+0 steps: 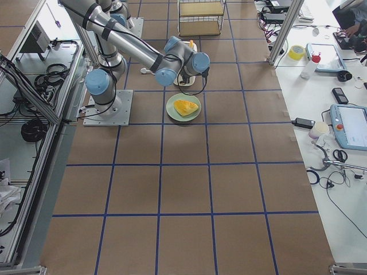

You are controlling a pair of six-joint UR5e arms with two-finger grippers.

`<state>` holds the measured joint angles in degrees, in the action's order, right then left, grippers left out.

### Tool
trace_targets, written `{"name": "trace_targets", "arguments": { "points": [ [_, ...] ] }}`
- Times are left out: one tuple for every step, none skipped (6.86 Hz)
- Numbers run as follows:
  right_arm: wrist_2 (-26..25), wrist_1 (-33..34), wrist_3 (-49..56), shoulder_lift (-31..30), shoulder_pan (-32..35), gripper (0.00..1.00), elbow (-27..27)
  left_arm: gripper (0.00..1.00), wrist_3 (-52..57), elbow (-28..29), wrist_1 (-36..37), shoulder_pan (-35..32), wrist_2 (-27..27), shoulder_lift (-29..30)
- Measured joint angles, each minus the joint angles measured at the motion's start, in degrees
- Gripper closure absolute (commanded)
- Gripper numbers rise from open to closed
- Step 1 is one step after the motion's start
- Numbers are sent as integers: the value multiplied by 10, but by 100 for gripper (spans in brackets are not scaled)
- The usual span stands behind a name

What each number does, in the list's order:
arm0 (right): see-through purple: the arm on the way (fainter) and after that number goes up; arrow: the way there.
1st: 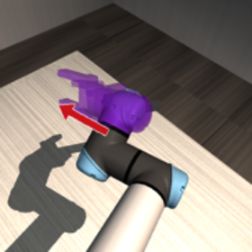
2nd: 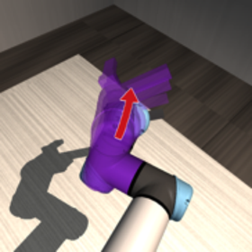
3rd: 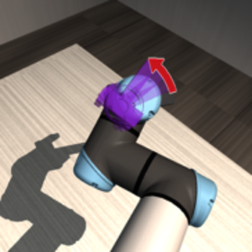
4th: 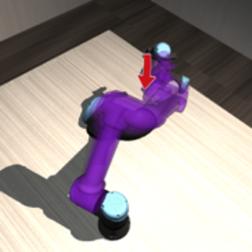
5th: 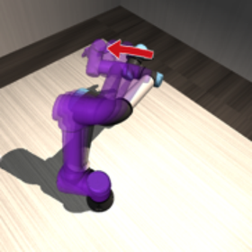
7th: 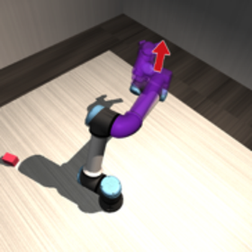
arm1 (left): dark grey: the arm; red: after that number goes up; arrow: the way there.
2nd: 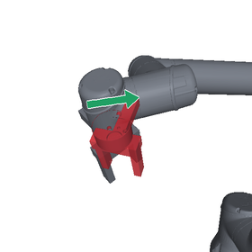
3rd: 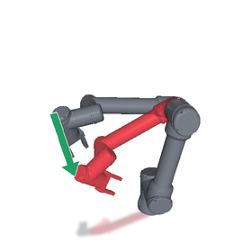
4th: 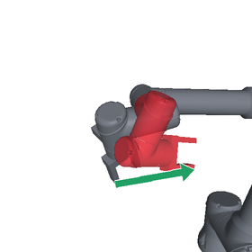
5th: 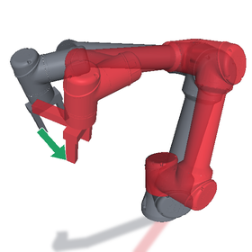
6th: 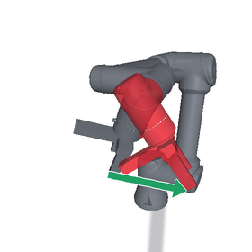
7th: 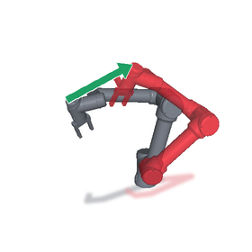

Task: Press toaster with right arm
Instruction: 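Press the toaster's grey lever down with the right gripper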

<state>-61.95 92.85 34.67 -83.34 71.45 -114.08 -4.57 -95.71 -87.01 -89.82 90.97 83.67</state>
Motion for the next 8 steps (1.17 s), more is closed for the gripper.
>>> {"name": "trace_targets", "arguments": {
  "points": [
    [-2,6,2,6,0,100,0,0,0,0,0,0,0,0],
    [-4,10,4,12,0,100,-1,0,0,0,0,0,0,0],
    [-4,14,5,16,0,100,-2,0,0,0,0,0,0,0],
    [-5,23,6,18,0,100,-7,0,0,0,0,0,0,0],
    [-5,44,6,19,0,100,-19,0,0,0,0,0,0,0],
    [-5,63,6,19,0,100,-30,0,0,0,0,0,0,0],
    [-5,72,6,19,0,100,-35,0,0,0,0,0,0,0],
    [-5,75,6,19,0,100,-38,0,0,0,0,0,0,0]
  ]
}}
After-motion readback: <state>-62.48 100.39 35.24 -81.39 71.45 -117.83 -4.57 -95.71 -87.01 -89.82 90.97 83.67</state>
